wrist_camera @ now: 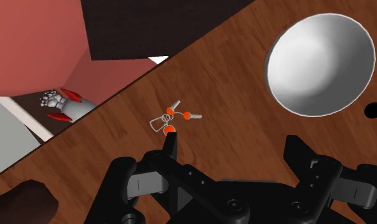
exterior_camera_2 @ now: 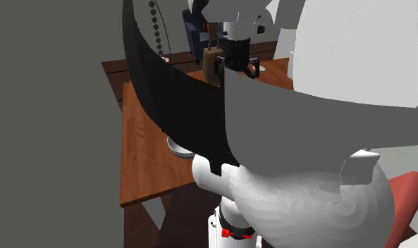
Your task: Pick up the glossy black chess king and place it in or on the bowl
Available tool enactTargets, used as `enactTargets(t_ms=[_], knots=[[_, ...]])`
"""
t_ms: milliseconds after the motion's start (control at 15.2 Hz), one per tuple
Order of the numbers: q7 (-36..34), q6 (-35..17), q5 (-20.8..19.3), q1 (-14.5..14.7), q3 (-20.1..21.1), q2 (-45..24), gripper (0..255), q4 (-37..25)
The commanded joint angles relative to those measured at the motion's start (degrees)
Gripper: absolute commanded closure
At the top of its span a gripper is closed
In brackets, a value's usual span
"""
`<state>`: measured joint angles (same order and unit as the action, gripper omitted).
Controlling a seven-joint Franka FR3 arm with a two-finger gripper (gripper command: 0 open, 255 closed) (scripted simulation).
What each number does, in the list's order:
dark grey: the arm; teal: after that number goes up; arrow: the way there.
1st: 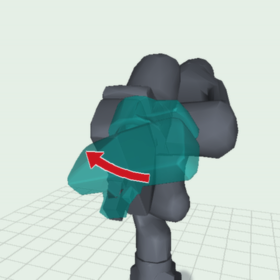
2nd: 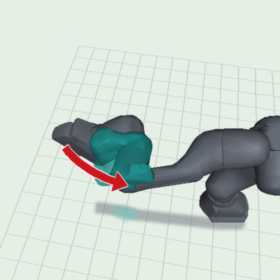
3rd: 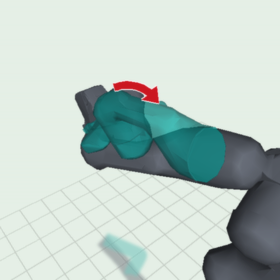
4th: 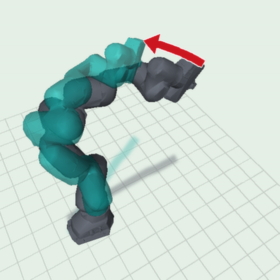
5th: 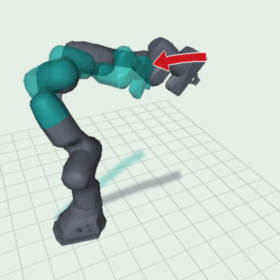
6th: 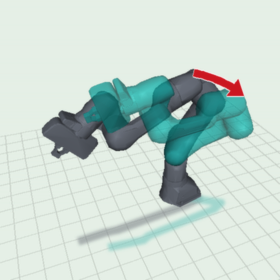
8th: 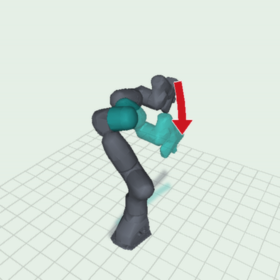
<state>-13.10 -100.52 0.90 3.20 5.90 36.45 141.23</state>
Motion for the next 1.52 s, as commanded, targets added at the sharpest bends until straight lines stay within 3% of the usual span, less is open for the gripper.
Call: enactTargets(t_ms=[0, 726, 1452], knots=[[-2.6, -2.4, 1.4, 1.0, 2.2, -2.5, 0, 0.3], [-15.6, -13.8, 4.7, 4.7, 12.7, -20.2, 0, -3.9], [-30.6, -21.6, -1.0, 8.7, 19.4, -43.5, 0, -16.4]])
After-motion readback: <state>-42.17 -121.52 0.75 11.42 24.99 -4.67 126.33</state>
